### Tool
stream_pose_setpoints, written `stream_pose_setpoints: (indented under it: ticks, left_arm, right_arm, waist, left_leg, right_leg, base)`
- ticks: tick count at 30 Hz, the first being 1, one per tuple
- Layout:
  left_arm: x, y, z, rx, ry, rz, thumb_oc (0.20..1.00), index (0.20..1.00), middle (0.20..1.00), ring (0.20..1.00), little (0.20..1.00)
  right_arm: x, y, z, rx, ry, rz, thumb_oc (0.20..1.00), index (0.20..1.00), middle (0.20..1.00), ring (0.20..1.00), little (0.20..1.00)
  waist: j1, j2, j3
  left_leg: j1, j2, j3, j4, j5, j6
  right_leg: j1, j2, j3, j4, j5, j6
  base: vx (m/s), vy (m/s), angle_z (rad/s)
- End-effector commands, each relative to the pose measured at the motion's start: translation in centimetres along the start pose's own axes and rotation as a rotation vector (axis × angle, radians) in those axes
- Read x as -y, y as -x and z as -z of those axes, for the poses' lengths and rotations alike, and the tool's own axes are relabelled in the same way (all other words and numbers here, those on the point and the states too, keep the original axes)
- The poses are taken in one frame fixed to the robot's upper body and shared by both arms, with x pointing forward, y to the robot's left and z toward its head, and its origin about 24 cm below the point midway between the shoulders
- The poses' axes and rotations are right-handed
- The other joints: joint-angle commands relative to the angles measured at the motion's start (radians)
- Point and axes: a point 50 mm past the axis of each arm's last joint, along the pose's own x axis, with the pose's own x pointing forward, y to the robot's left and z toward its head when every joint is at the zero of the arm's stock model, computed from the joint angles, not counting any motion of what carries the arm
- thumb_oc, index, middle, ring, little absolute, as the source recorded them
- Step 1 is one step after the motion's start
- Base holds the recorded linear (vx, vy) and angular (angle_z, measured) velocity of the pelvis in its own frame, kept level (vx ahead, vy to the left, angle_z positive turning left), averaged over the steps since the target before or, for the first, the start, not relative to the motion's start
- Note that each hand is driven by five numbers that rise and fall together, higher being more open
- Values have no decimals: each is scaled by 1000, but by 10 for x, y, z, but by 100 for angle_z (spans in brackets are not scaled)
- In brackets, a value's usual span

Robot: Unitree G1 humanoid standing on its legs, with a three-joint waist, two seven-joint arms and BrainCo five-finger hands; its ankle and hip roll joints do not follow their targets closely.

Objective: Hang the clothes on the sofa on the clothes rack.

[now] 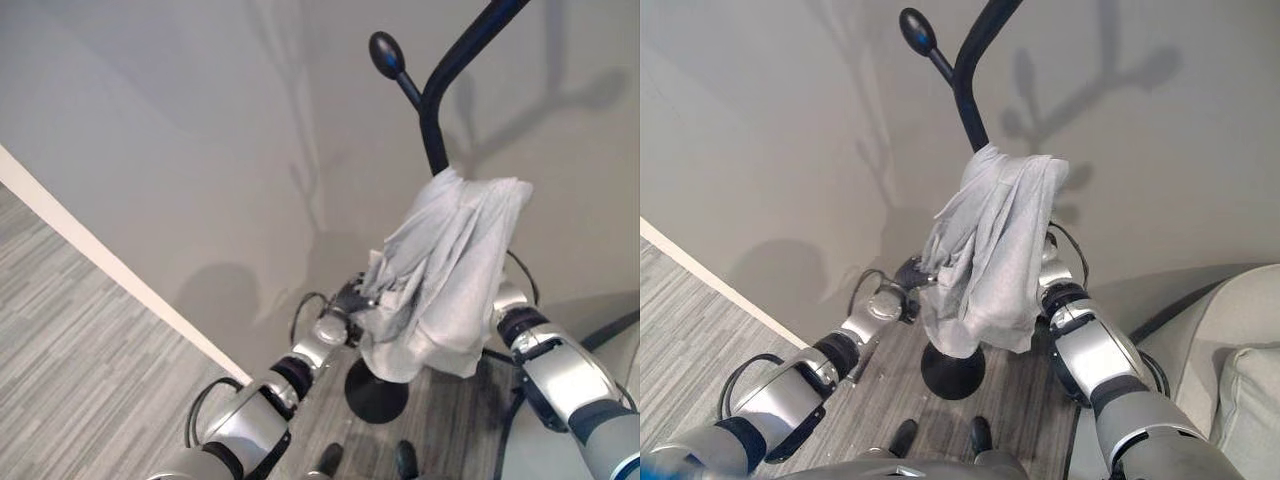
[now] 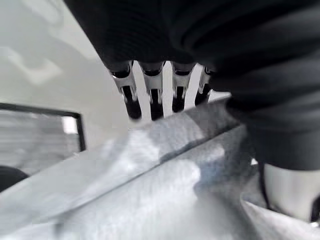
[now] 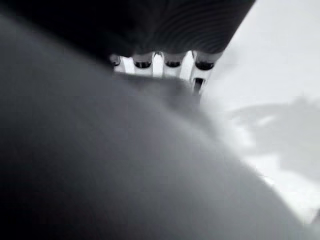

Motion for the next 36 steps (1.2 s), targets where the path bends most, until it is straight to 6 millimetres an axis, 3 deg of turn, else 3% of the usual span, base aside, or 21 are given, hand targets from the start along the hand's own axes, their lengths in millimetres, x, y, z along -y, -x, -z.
stream_pose_setpoints:
  ticks: [1, 3, 15, 16, 20, 23, 25, 27, 33, 36]
  left_arm:
    - [-10, -5, 1, -36, -15, -32, 1000, 1000, 1000, 1000, 1000]
    - [-20, 2, 27, -114, 27, -72, 1000, 1000, 1000, 1000, 1000]
    - [-44, 31, 96, -310, 120, -186, 1000, 1000, 1000, 1000, 1000]
    - [-50, 41, 111, -344, 129, -214, 1000, 1000, 1000, 1000, 1000]
    - [-55, 57, 135, -408, 170, -246, 1000, 1000, 1000, 1000, 1000]
    - [-64, 86, 172, -530, 233, -323, 1000, 1000, 1000, 1000, 1000]
    - [-66, 94, 181, -565, 256, -343, 1000, 1000, 1000, 1000, 1000]
    - [-68, 111, 199, -642, 302, -386, 1000, 1000, 1000, 1000, 1000]
    - [-63, 139, 225, -764, 351, -401, 1000, 1000, 1000, 1000, 1000]
    - [-59, 155, 238, -843, 483, -452, 1000, 1000, 1000, 1000, 1000]
  right_arm:
    - [17, -4, -6, 17, -58, 49, 1000, 1000, 1000, 1000, 1000]
    - [19, -2, 1, 10, -79, 62, 1000, 1000, 1000, 1000, 1000]
    - [25, 10, 30, -19, -152, 113, 1000, 1000, 1000, 1000, 1000]
    - [28, 17, 47, -48, -171, 137, 1000, 1000, 1000, 1000, 1000]
    - [37, 28, 68, -75, -187, 180, 1000, 1000, 1000, 1000, 1000]
    - [58, 48, 102, -129, -165, 273, 1000, 1000, 1000, 1000, 1000]
    - [59, 53, 111, -149, -158, 281, 1000, 1000, 1000, 1000, 1000]
    - [66, 68, 138, -234, -190, 320, 1000, 1000, 1000, 1000, 1000]
    - [61, 89, 172, -362, -177, 305, 1000, 1000, 1000, 1000, 1000]
    - [42, 113, 211, -571, -261, 258, 1000, 1000, 1000, 1000, 1000]
  waist:
    - [32, -30, 22]
    - [32, -29, 20]
    - [30, -33, 4]
    - [28, -33, 0]
    - [23, -34, -7]
    - [13, -33, -18]
    - [11, -33, -21]
    - [7, -30, -26]
    - [2, -30, -38]
    - [7, -31, -48]
  left_leg:
    - [122, -72, -2, -34, -81, 68]
    - [126, -70, 4, -34, -86, 70]
    - [146, -58, 32, -34, -105, 77]
    - [152, -55, 36, -34, -111, 79]
    - [162, -50, 40, -34, -118, 81]
    - [178, -42, 45, -34, -131, 82]
    - [182, -40, 46, -34, -134, 83]
    - [189, -35, 49, -34, -139, 83]
    - [193, -29, 59, -34, -144, 81]
    - [194, -26, 68, -34, -147, 77]
  right_leg:
    - [12, -27, -26, 17, -36, 10]
    - [16, -27, -23, 17, -37, 10]
    - [29, -24, -6, 17, -39, 5]
    - [35, -24, -3, 17, -42, 4]
    - [42, -25, 1, 18, -47, 2]
    - [56, -27, 2, 20, -56, 0]
    - [59, -27, 3, 20, -58, -1]
    - [65, -28, 4, 22, -62, -1]
    - [71, -30, 5, 20, -65, 0]
    - [75, -29, 8, 17, -67, -3]
  base:
    - [0, 0, 0]
    - [0, 0, 0]
    - [14, 7, -6]
    - [34, 6, -6]
    - [35, 8, -11]
    - [67, 12, -4]
    - [44, 7, -1]
    - [48, 8, -1]
    - [40, 5, -1]
    - [59, 11, -3]
